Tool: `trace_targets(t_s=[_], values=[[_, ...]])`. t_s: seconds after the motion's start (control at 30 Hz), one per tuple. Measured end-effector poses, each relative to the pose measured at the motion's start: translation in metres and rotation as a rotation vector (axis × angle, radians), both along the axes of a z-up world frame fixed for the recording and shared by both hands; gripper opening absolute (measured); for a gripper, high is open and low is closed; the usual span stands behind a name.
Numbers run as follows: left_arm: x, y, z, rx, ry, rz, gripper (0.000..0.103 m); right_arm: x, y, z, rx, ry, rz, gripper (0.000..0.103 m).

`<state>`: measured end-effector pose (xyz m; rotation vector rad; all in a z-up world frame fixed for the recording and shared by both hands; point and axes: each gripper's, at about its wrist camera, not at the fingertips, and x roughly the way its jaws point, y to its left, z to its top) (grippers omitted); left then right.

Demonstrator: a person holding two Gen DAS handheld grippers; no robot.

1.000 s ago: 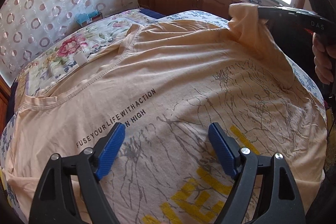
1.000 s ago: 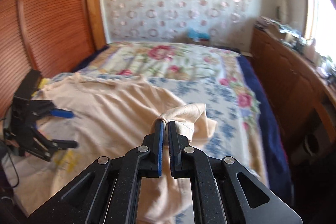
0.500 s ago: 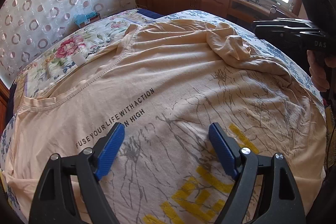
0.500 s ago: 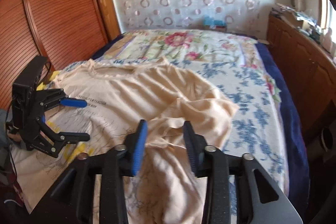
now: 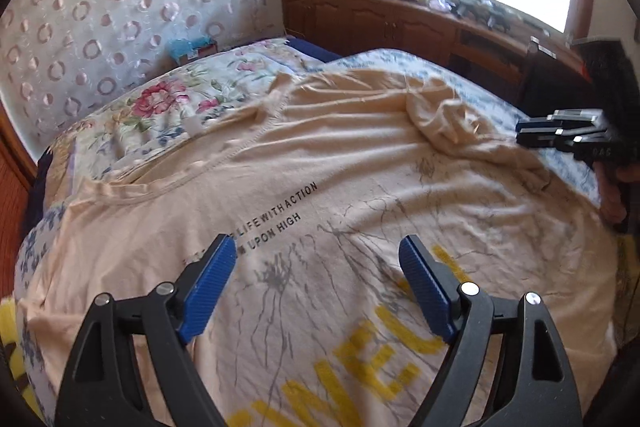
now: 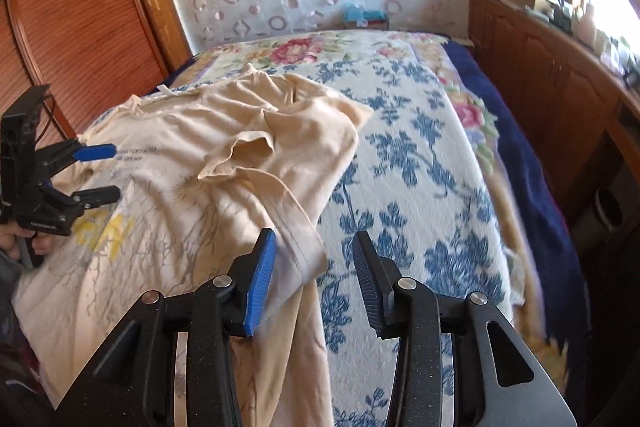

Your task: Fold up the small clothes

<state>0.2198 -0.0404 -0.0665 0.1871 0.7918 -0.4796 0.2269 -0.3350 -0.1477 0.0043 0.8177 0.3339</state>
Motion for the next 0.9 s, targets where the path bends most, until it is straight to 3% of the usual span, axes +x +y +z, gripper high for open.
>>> trace_targets(t_s=[0.13,0.23,0.3,0.37,0.47,0.6,0.9], values=[[-0.034,0.014,0.018,-0.004,-0.052,0.080,0.084,-0.008,-0.004,0.002,0.060,0.007,0.006,0.040],[-0.061,0.024,0.016,-0.034,-0.053,0.126,0.084,-0.012,-0.003,-0.001,0.082,0.024,0.010,0.040],[-0.078,0.028,0.011,-0.034,-0.046,0.145,0.084,-0.016,-0.002,-0.004,0.089,0.032,0.009,0.034],[-0.097,0.031,0.004,-0.034,-0.042,0.163,0.084,-0.018,-0.001,-0.005,0.099,0.037,0.008,0.016],[-0.118,0.036,0.000,-0.038,-0.038,0.190,0.084,-0.023,0.001,0.000,0.117,0.007,0.033,0.007],[-0.144,0.046,-0.003,-0.059,-0.029,0.240,0.084,-0.034,0.016,0.015,0.095,-0.062,0.078,0.004],[-0.170,0.062,0.006,-0.081,-0.071,0.304,0.084,-0.044,0.059,0.013,0.024,-0.066,0.197,0.003]])
